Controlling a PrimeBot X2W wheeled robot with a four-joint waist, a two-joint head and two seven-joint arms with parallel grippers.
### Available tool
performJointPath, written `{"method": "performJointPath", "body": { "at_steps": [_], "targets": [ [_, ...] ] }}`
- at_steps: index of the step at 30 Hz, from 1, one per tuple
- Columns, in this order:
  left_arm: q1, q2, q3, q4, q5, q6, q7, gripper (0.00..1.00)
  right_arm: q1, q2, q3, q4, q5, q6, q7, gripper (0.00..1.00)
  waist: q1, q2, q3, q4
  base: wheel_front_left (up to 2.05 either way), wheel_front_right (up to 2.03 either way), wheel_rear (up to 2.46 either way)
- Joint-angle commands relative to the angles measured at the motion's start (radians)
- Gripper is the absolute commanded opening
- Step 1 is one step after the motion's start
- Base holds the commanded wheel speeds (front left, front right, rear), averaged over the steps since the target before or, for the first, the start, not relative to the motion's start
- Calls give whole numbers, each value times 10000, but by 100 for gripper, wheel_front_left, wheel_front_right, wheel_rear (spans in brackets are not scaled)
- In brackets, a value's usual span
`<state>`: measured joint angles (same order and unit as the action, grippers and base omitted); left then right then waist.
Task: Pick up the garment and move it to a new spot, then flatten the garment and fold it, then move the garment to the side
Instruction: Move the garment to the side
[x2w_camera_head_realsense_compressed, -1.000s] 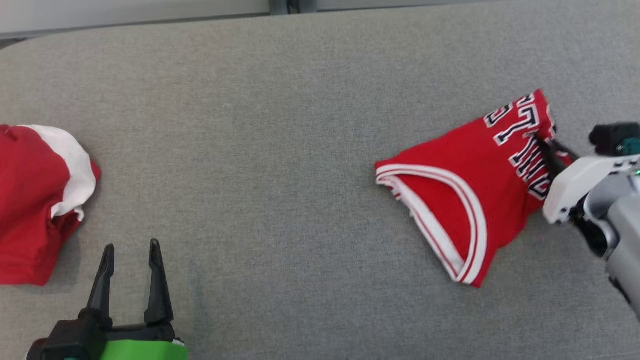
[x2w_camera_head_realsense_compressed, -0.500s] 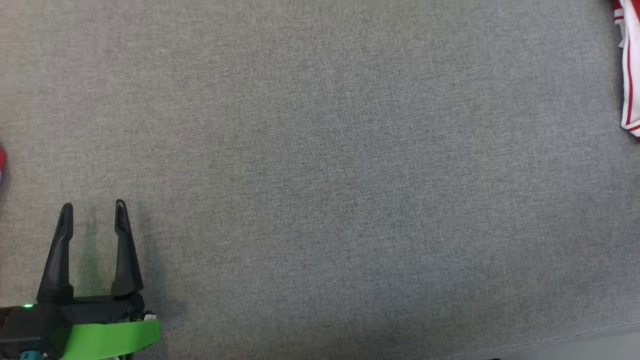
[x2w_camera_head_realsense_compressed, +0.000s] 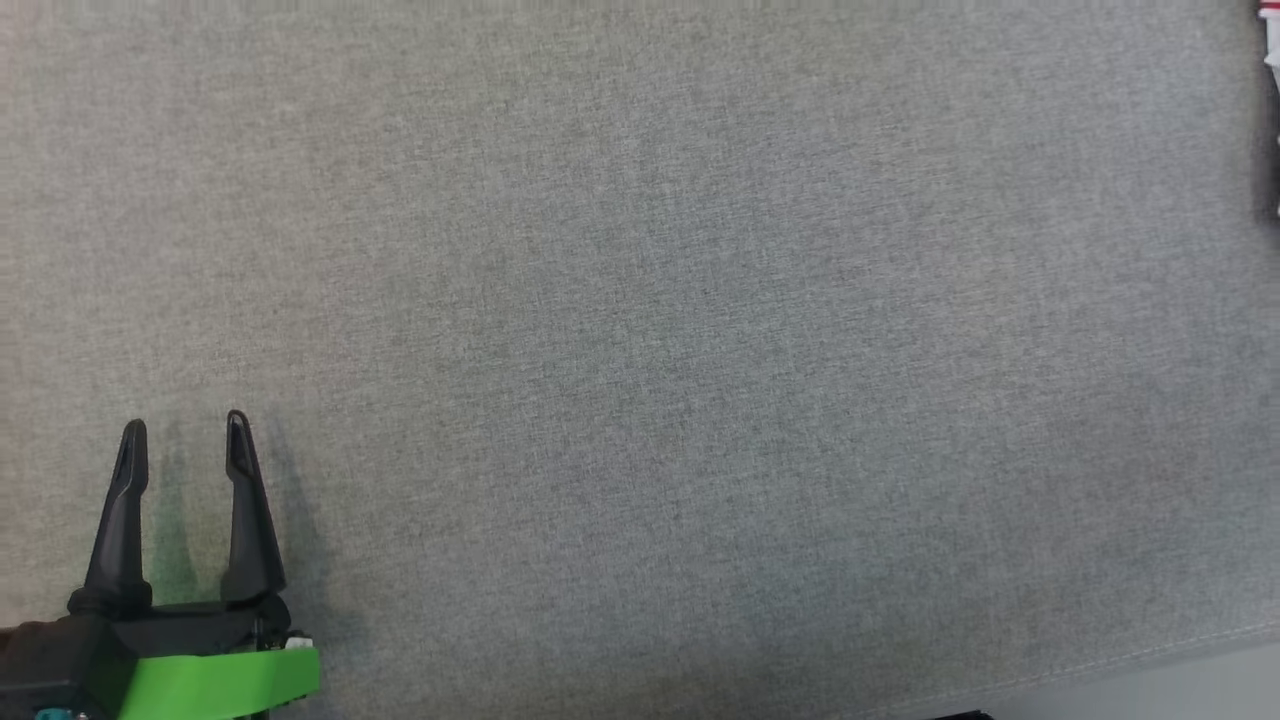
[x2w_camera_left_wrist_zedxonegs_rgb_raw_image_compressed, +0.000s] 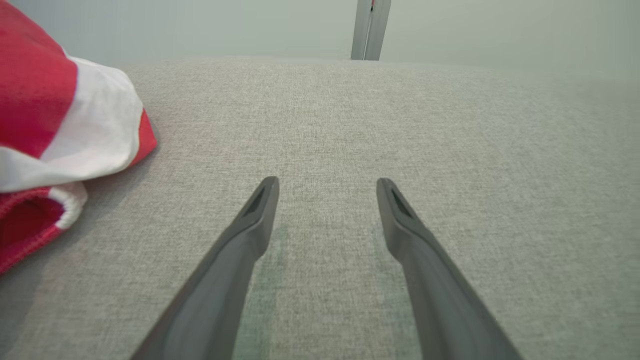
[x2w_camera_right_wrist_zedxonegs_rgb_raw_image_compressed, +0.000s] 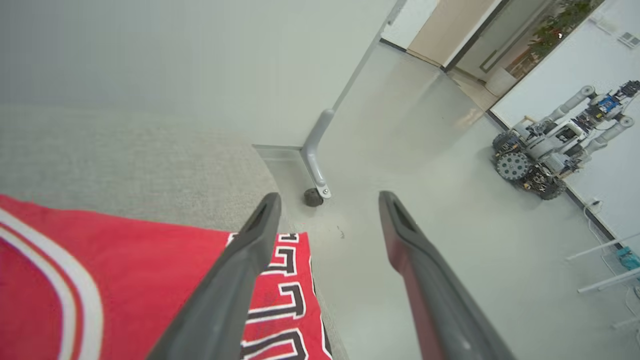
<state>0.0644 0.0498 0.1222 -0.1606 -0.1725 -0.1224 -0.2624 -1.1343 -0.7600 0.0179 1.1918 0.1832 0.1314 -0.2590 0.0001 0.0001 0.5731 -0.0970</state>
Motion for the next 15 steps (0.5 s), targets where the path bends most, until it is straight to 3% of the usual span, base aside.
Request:
{"method": "performJointPath", "body": {
  "at_steps": [1,7,11,15],
  "targets": [
    [31,21,12,105,-133,122,-30,100,342,454,-537,-938,-216,-13,-61,100,-1,-1,-773,-129,0,0,0],
    [497,19,-220,765,-631,493,-31,100,3935,3321,-2300,-5305,-1610,-13,-68,100,-1,-1,-2743,-223,0,0,0],
    [837,20,-415,1039,-869,790,-31,100,6495,4721,-2366,-7646,-1939,-13,-61,100,-1,-1,-3796,-80,0,0,0],
    [1244,16,-485,1226,-1090,1028,-31,100,8518,5677,-1992,-9705,-1823,-13,-63,100,-1,-1,-4551,117,0,0,0]
  ]
}}
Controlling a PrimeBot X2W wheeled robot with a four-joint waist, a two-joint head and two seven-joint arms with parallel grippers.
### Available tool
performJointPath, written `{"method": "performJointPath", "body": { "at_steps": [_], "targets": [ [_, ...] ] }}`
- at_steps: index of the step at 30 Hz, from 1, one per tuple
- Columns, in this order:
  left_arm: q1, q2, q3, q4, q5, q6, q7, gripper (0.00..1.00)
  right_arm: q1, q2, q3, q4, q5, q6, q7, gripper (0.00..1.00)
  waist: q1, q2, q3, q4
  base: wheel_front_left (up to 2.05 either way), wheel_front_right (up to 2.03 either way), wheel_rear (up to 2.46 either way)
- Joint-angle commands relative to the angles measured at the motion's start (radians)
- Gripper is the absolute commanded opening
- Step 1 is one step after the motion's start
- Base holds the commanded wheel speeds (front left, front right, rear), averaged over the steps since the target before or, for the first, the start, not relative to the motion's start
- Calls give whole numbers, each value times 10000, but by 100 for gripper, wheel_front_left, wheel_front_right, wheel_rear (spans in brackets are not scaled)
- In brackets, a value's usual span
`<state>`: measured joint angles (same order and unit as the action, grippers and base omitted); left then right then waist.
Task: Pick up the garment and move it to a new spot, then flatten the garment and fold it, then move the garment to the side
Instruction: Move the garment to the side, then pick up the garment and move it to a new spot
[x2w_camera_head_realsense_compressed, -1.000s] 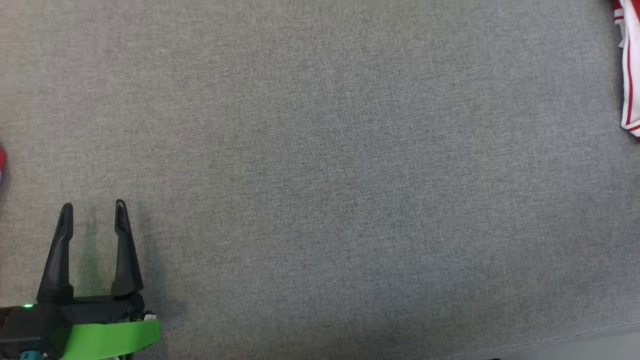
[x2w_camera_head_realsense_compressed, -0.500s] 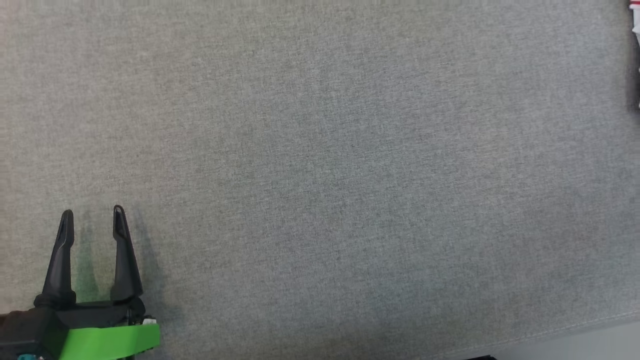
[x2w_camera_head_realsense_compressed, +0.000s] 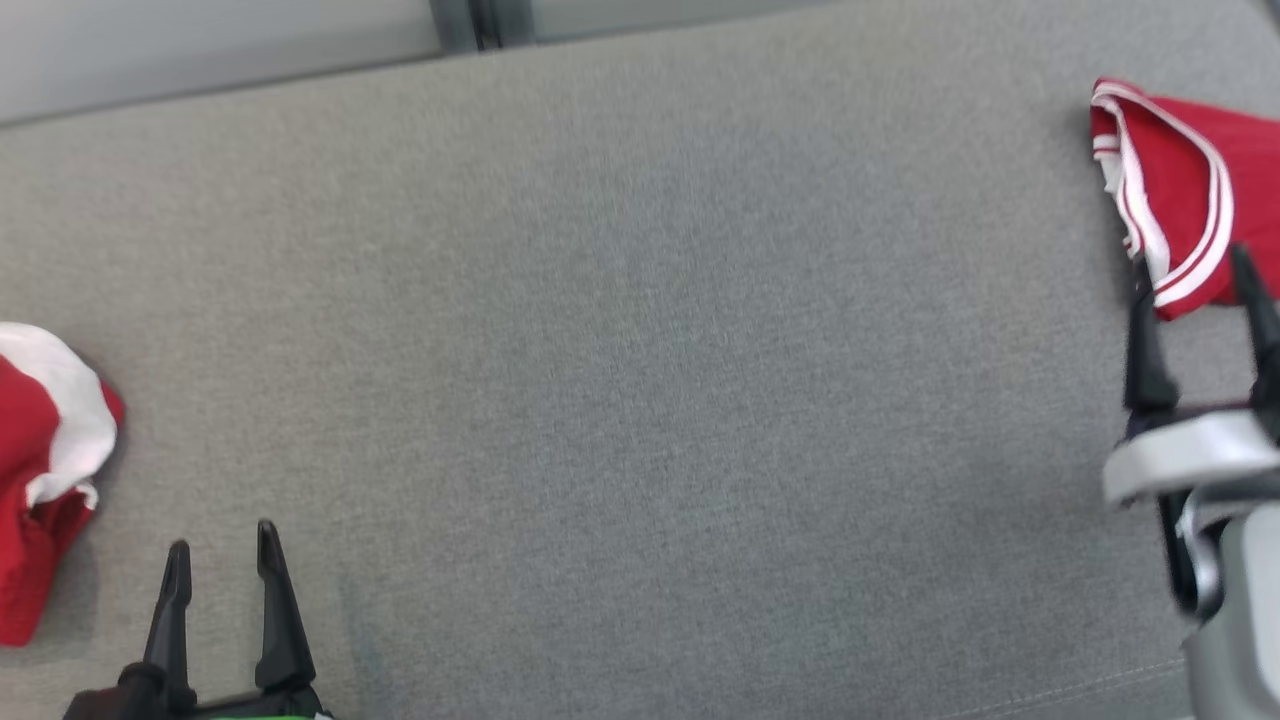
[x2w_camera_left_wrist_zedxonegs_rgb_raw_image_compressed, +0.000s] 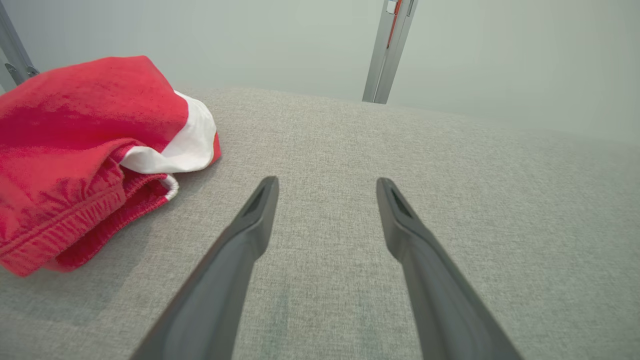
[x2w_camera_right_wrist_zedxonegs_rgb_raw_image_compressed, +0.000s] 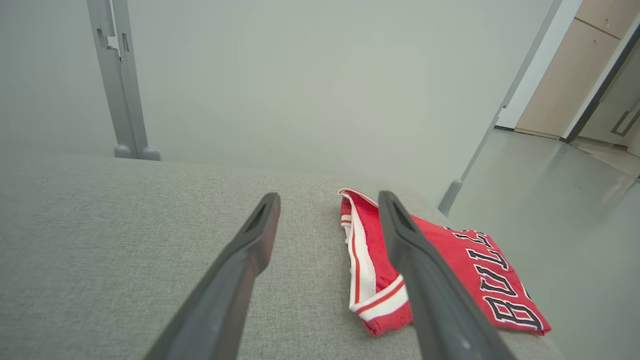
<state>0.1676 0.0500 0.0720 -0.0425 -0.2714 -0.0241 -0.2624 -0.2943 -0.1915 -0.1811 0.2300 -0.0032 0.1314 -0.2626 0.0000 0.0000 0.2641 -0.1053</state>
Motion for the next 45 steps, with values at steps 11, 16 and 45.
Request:
{"method": "performJointPath", "body": {
  "at_steps": [11,16,45],
  "targets": [
    [854,16,97,826,-225,187,-31,100,3933,1191,1218,-1502,384,-13,-26,100,0,0,-2574,581,0,0,0],
    [844,15,96,903,-187,83,-31,100,4489,1352,1485,-1192,522,-13,-26,100,0,0,-2691,586,0,0,0],
    [985,15,144,885,-65,-99,-31,100,4380,1401,2702,-1172,1208,-13,-29,100,0,0,-2753,4298,0,0,0]
  ]
}}
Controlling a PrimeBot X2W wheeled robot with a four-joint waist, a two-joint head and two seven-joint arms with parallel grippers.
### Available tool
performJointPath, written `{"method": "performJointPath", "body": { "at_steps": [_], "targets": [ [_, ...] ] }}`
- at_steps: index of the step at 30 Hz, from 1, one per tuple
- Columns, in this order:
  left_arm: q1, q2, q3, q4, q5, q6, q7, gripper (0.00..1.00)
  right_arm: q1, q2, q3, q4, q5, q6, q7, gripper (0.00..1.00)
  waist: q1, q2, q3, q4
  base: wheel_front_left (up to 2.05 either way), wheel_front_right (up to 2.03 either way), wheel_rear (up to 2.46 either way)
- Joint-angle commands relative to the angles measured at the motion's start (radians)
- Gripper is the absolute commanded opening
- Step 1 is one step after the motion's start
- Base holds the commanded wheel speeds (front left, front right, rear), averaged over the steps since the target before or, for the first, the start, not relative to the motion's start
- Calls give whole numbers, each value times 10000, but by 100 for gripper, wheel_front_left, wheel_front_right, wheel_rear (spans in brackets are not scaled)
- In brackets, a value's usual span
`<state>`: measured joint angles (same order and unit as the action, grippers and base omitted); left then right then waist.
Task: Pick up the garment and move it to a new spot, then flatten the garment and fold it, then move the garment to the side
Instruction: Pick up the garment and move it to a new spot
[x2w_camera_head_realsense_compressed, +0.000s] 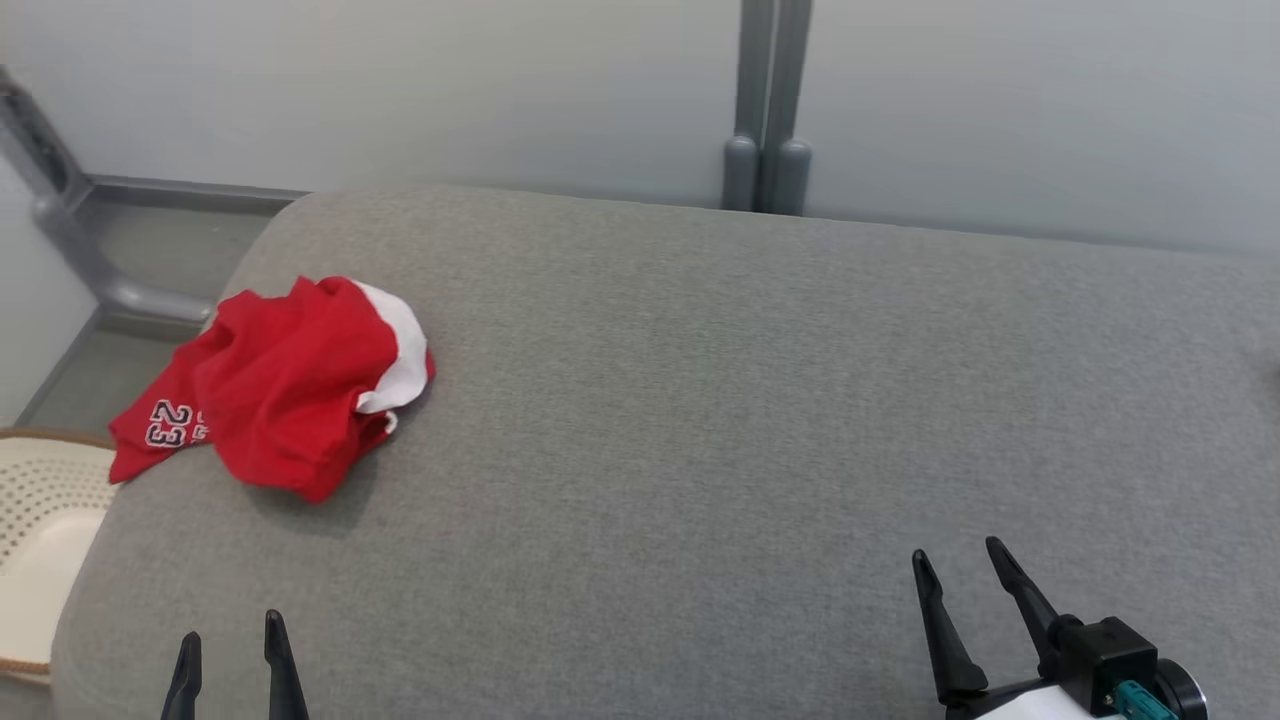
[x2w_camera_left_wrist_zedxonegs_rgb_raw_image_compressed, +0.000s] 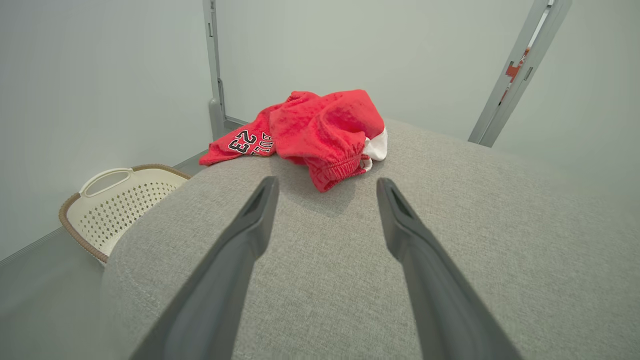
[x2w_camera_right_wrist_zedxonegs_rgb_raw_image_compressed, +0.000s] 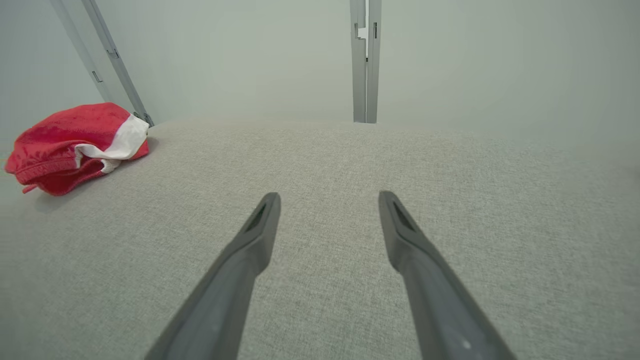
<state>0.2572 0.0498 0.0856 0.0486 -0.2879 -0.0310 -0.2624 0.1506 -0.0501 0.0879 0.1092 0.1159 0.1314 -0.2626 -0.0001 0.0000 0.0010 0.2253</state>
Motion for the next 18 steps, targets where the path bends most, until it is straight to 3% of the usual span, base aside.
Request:
{"method": "performJointPath", "body": {
  "at_steps": [1,11,18],
  "targets": [
    [83,17,25,-39,115,-50,-30,100,-85,-15,38,56,19,-13,-27,100,1,0,-128,1049,0,0,0],
    [-1121,15,316,119,-381,-447,-28,100,-375,-21,-21,50,-248,-13,-27,100,1,0,774,1013,0,0,0],
    [-3817,158,182,2396,-626,-764,-7,100,-1292,-159,91,-34,-841,-13,-29,100,1,0,2665,666,0,0,0]
  ]
}}
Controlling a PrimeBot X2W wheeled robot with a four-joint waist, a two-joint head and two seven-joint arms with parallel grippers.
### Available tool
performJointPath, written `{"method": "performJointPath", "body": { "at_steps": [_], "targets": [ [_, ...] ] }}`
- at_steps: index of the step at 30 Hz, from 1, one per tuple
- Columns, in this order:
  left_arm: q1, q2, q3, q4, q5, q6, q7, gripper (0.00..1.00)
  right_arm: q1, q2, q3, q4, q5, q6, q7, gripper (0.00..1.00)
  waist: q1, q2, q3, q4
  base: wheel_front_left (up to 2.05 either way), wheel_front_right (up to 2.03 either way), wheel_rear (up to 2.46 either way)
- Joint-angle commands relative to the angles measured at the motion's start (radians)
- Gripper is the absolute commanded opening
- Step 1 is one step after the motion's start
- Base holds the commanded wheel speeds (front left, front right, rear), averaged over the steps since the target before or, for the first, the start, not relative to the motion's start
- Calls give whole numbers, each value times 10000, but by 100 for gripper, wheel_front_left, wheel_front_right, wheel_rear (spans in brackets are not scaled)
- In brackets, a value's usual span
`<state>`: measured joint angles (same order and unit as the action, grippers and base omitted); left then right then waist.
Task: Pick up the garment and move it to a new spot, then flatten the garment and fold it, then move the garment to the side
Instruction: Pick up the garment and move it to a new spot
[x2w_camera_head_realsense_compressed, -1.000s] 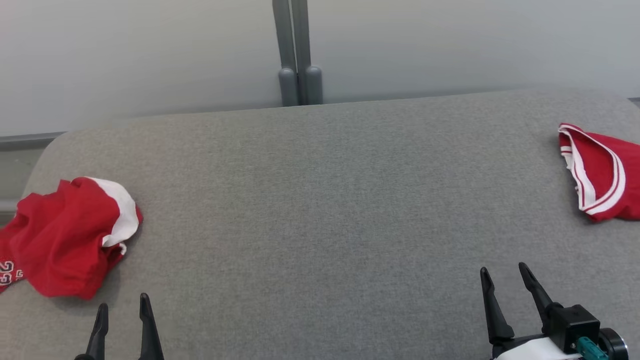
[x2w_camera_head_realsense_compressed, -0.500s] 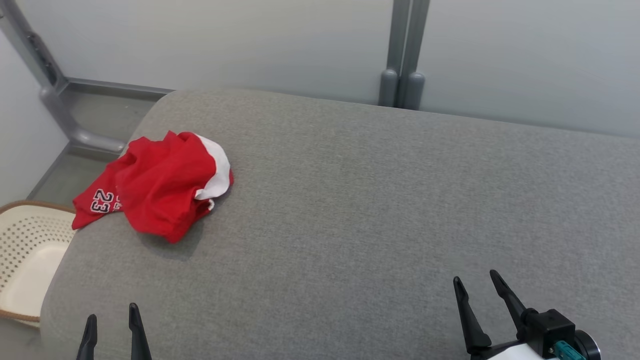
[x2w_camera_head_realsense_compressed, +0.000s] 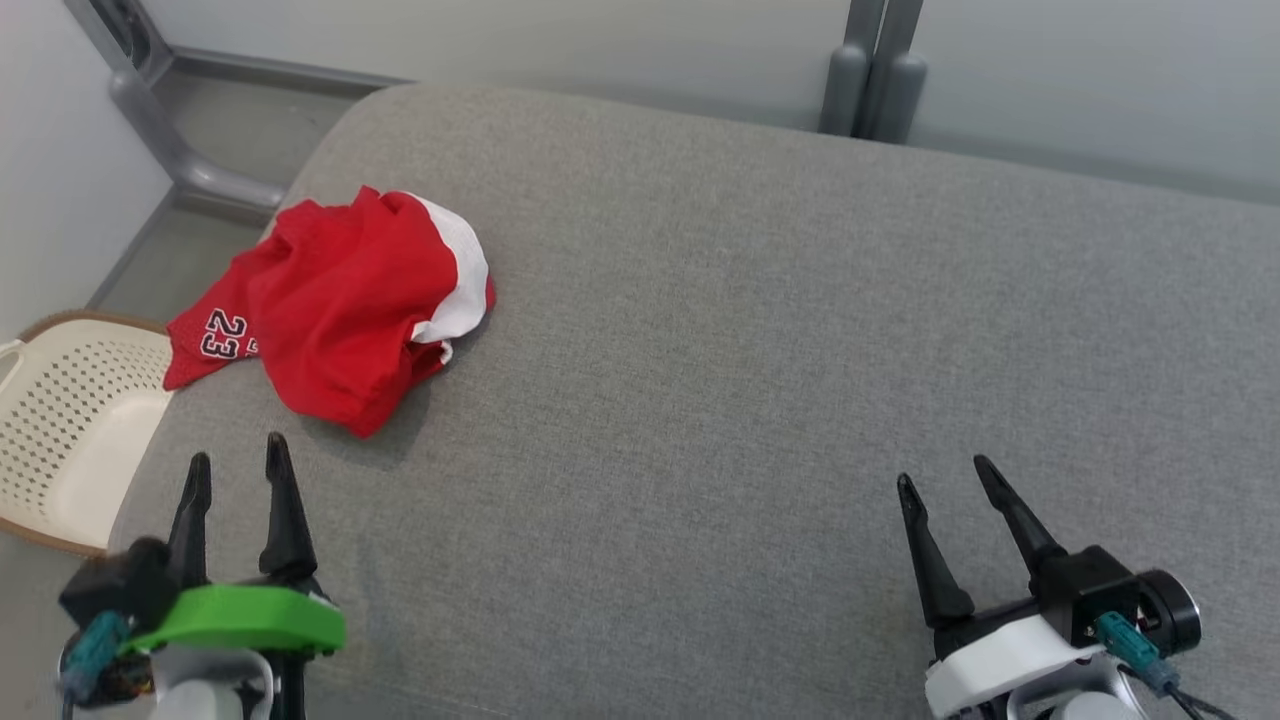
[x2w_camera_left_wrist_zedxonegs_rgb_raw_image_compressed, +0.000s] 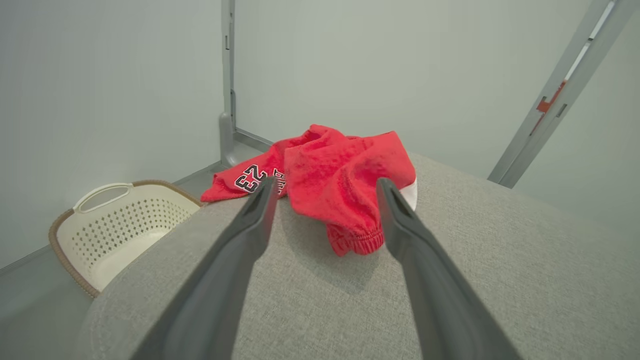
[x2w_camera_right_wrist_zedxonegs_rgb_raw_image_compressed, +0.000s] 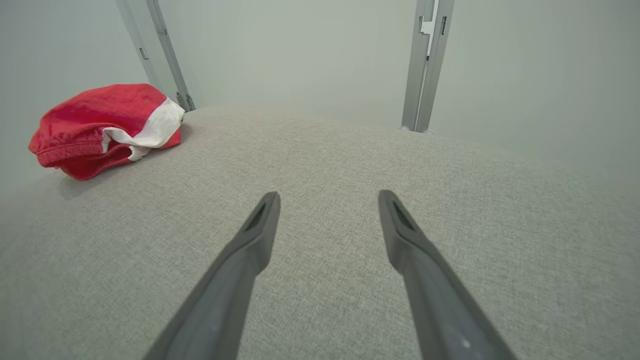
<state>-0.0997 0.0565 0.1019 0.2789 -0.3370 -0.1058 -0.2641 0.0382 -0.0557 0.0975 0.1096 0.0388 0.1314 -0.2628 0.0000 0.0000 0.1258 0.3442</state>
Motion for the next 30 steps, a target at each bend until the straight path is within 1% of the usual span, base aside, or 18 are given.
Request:
{"method": "performJointPath", "body": {
  "at_steps": [1,5,8,11,15,16,17,18,19,22,24,28,30],
  "targets": [
    [-697,169,-5,508,-193,-51,88,100,-312,-156,32,-55,-125,-13,-25,100,0,0,1626,-588,0,0,0],
    [-2467,554,194,2245,-684,-95,569,100,-887,-326,441,-213,-238,-13,-25,100,0,0,2634,-1073,0,0,0],
    [-3434,784,130,3473,-806,-136,1067,100,-1151,-437,544,-318,-254,-13,-25,100,0,0,3092,-1330,0,0,0],
    [-4262,1117,60,4688,-919,-169,1345,100,-1340,-497,643,-388,-274,-13,-25,100,0,0,3453,-1601,0,0,0],
    [-4822,1296,-110,5944,-1023,-211,1465,100,-1405,-509,571,-384,-201,-13,-26,100,0,0,3535,-1867,0,0,0],
    [-4918,1348,-145,6160,-1059,-219,1439,87,-1394,-497,545,-379,-186,-13,-26,100,0,0,3514,-1896,0,0,0],
    [-4977,1390,-209,6410,-1084,-236,1405,45,-1370,-468,507,-367,-167,-13,-26,100,0,0,3463,-1924,0,0,0],
    [-5000,1369,-260,6577,-1099,-246,1376,17,-1331,-450,481,-346,-152,-13,-26,100,0,0,3411,-1934,0,0,0],
    [-5025,1406,-292,6745,-1134,-255,1250,0,-1274,-421,469,-302,-128,-13,-26,100,0,0,3317,-1939,0,0,0],
    [-5033,1540,-443,7066,-1208,-255,1047,0,-1182,-337,473,-211,-59,-13,-27,100,0,0,3027,-1931,0,0,0],
    [-5050,1574,-662,6954,-1259,-264,854,0,-1132,-287,515,-149,3,-13,-26,100,0,0,2772,-1912,0,0,0],
    [-4864,1662,-1249,6242,-1451,-268,484,0,-1017,-178,636,-6,161,-13,-26,100,0,0,2093,-1909,0,0,0],
    [-4638,1791,-1748,5715,-1477,-260,472,0,-953,-116,704,72,263,-13,-27,100,0,0,1698,-1973,0,0,0]
  ]
}}
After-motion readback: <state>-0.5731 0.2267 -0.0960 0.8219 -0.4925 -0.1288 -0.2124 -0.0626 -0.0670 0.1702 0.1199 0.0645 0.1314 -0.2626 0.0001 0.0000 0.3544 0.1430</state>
